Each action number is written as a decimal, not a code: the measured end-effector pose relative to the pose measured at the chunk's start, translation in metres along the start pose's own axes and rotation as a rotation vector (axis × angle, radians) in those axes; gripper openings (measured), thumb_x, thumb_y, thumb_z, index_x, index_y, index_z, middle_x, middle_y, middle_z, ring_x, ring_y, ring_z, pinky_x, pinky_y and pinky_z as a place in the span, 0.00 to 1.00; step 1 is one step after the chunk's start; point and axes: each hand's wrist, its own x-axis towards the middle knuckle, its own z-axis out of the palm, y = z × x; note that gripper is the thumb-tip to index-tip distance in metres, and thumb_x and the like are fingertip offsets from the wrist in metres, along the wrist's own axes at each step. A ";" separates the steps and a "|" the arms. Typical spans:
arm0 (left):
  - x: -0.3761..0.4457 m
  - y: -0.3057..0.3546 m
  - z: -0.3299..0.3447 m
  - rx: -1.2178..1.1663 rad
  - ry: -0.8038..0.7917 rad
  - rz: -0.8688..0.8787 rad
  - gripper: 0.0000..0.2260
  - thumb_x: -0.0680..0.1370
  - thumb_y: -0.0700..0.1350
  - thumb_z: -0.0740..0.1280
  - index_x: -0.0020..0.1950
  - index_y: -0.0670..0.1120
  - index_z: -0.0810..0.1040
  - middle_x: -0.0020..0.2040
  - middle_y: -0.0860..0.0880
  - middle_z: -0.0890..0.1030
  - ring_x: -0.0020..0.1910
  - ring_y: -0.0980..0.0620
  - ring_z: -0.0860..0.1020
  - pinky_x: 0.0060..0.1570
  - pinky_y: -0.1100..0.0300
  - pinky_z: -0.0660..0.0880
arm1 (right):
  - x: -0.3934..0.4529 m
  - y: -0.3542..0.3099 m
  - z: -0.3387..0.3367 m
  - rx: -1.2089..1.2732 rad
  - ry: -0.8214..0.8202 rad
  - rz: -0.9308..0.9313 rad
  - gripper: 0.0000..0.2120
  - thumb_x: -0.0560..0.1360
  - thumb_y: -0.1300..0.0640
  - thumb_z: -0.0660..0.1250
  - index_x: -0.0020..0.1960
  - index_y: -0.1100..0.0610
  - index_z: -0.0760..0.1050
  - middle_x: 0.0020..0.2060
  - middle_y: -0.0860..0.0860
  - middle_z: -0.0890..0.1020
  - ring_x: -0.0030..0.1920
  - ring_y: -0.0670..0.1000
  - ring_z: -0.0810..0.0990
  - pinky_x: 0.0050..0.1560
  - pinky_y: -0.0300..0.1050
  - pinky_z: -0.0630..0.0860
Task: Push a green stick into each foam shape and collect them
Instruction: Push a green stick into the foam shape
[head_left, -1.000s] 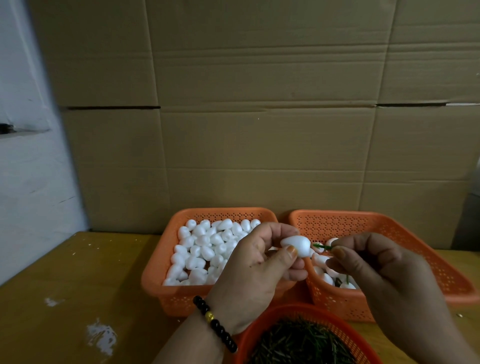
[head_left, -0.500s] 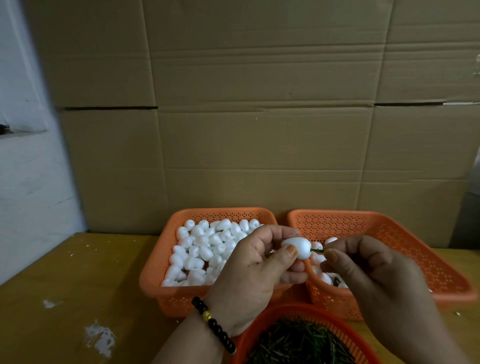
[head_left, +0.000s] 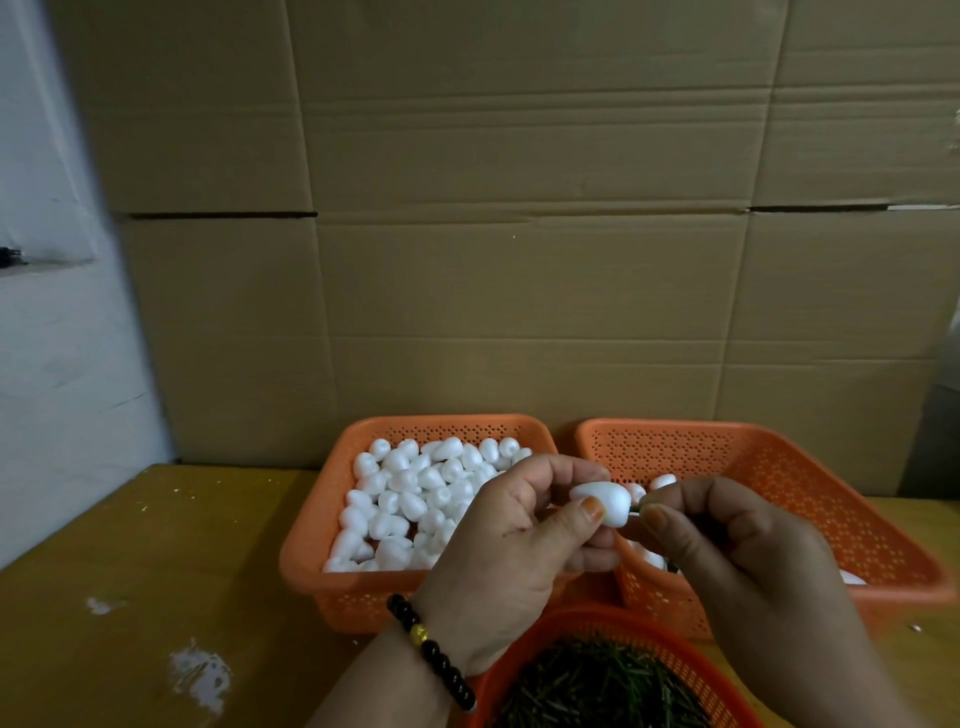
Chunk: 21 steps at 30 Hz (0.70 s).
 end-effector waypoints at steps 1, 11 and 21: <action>0.000 0.000 0.000 0.000 0.001 -0.001 0.08 0.78 0.36 0.65 0.56 0.42 0.78 0.47 0.47 0.81 0.42 0.55 0.81 0.44 0.60 0.79 | 0.000 0.000 0.000 0.001 -0.001 0.000 0.06 0.67 0.46 0.65 0.44 0.39 0.77 0.34 0.40 0.82 0.34 0.41 0.80 0.30 0.26 0.71; 0.000 0.000 0.001 -0.006 0.001 -0.007 0.07 0.78 0.36 0.65 0.55 0.41 0.78 0.47 0.47 0.82 0.43 0.54 0.81 0.44 0.60 0.79 | -0.001 0.002 0.001 0.062 -0.029 0.010 0.06 0.68 0.47 0.65 0.44 0.39 0.78 0.35 0.41 0.83 0.34 0.41 0.81 0.32 0.28 0.73; -0.001 0.002 0.001 -0.005 -0.009 -0.014 0.07 0.78 0.35 0.64 0.55 0.41 0.78 0.46 0.48 0.82 0.42 0.55 0.81 0.45 0.59 0.79 | 0.000 0.000 0.001 0.081 -0.032 0.035 0.08 0.66 0.43 0.65 0.44 0.41 0.78 0.34 0.45 0.83 0.32 0.45 0.80 0.31 0.37 0.75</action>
